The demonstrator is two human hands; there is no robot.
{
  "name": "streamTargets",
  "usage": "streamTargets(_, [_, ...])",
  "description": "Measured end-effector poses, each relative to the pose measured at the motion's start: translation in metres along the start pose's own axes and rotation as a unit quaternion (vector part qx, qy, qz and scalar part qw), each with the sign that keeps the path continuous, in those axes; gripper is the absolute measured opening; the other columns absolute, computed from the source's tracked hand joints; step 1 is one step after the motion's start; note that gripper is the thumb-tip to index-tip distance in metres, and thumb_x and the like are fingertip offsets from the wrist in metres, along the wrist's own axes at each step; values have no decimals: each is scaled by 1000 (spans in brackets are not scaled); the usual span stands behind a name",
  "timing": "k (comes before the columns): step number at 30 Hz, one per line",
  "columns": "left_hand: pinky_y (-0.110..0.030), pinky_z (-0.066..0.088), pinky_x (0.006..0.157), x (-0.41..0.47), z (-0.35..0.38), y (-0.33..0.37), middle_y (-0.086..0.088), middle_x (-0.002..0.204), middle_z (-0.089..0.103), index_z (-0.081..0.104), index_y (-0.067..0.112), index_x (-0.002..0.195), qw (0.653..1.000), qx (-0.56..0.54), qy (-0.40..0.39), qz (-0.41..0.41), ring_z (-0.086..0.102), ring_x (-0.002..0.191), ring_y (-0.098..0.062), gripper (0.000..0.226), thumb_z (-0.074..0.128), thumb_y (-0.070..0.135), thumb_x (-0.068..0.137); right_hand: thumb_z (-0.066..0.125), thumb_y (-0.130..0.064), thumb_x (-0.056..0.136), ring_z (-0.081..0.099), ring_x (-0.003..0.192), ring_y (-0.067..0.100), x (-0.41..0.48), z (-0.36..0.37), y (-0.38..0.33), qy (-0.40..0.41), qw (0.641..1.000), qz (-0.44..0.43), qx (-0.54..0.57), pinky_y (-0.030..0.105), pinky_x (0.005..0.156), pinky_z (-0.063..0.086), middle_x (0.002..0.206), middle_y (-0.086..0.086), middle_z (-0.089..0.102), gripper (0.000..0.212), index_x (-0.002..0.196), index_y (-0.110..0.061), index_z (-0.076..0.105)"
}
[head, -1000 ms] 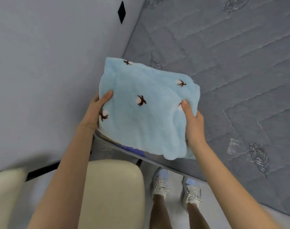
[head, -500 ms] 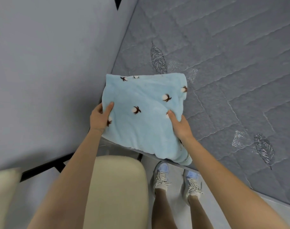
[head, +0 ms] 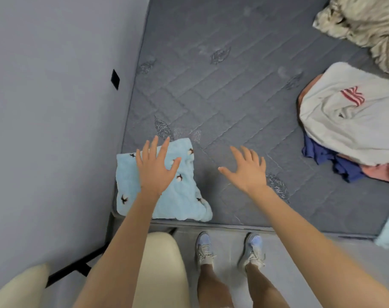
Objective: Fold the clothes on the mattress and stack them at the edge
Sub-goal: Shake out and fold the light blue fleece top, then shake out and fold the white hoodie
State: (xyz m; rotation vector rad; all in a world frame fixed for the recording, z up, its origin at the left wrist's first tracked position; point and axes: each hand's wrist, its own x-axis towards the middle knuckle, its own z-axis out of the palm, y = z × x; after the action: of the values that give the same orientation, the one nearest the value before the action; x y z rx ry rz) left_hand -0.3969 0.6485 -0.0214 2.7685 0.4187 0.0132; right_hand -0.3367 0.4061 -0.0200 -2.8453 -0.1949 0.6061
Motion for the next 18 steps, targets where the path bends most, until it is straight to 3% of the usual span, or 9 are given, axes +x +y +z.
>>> streamTargets(8, [-51, 0, 117, 7, -17, 153, -3, 158, 23, 29, 32, 149, 990, 88, -39, 106, 9, 147, -27, 67, 43, 60, 91, 43, -65, 89, 4, 148, 27, -50, -97, 109, 26, 999, 36, -17, 52, 119, 3, 161, 2, 10, 77, 153, -35, 11])
streamTargets(18, [-52, -3, 117, -15, 43, 375, -2, 160, 16, 23, 35, 150, 985, 71, -85, 133, 4, 148, -25, 70, 38, 66, 90, 46, -64, 89, 6, 148, 27, -84, -168, 292, 61, 996, 64, -9, 50, 118, 9, 161, 1, 9, 79, 153, -33, 11])
